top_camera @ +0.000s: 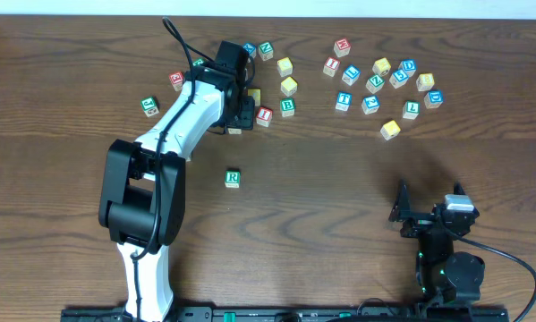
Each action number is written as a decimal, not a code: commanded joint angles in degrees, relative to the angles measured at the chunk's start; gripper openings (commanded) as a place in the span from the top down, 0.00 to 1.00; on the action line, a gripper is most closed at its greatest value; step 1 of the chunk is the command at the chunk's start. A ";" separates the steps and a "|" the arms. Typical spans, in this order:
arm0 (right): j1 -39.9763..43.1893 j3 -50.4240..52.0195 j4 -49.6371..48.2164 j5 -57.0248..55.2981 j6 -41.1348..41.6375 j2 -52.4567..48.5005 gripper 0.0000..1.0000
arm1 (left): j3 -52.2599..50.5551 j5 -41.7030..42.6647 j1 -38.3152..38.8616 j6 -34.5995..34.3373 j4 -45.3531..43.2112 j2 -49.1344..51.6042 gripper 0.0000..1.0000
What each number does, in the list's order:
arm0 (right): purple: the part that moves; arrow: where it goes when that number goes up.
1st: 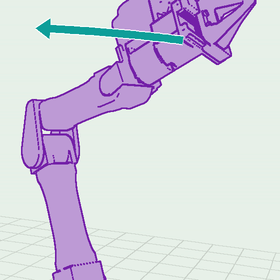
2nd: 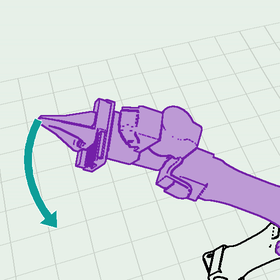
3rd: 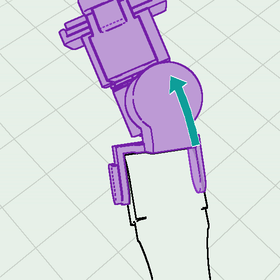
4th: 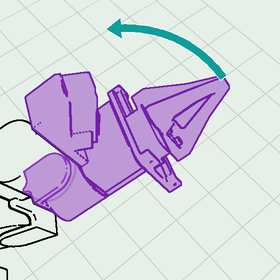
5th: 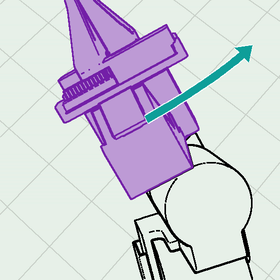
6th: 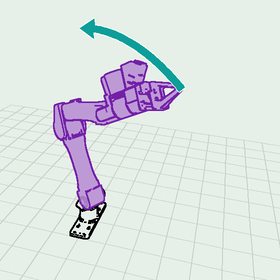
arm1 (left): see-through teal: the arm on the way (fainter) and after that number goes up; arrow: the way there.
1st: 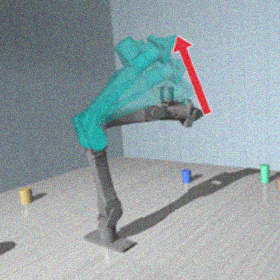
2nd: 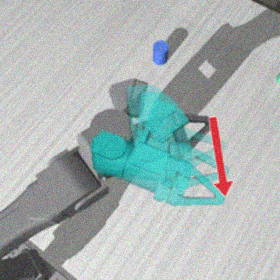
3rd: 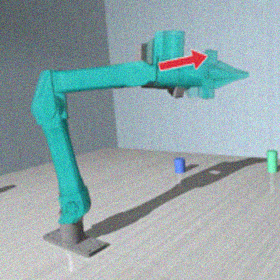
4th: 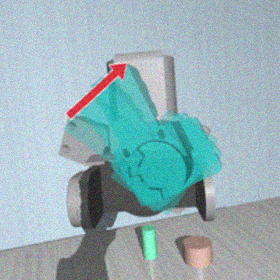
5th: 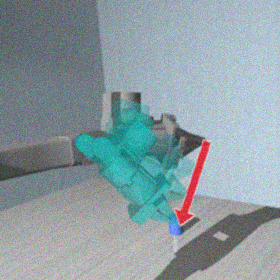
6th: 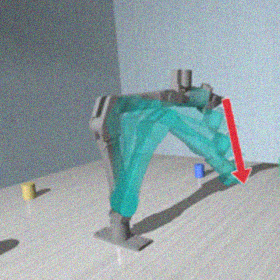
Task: Spell out ROBOT
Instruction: 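Lower the left gripper over the yellow O block, then close the left gripper on the yellow O block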
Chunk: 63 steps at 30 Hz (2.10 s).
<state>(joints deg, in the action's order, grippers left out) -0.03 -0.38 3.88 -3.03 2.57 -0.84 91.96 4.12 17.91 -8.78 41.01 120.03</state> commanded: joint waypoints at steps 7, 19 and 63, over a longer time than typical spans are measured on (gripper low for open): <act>0.00 0.09 0.20 -0.46 0.59 0.35 0.01 | 1.11 -0.90 -0.04 -0.26 0.13 3.74 0.41; 0.00 0.07 0.20 -0.44 0.59 0.35 0.01 | 0.94 -0.92 -0.04 -0.24 0.02 4.11 0.41; 0.00 0.09 0.20 -0.46 0.59 0.35 0.01 | 0.94 -0.92 -0.04 -0.22 0.02 4.11 0.66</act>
<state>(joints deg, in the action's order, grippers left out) -0.03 -0.38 3.86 -3.03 2.57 -0.84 91.96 4.10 17.91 -8.99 40.88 123.68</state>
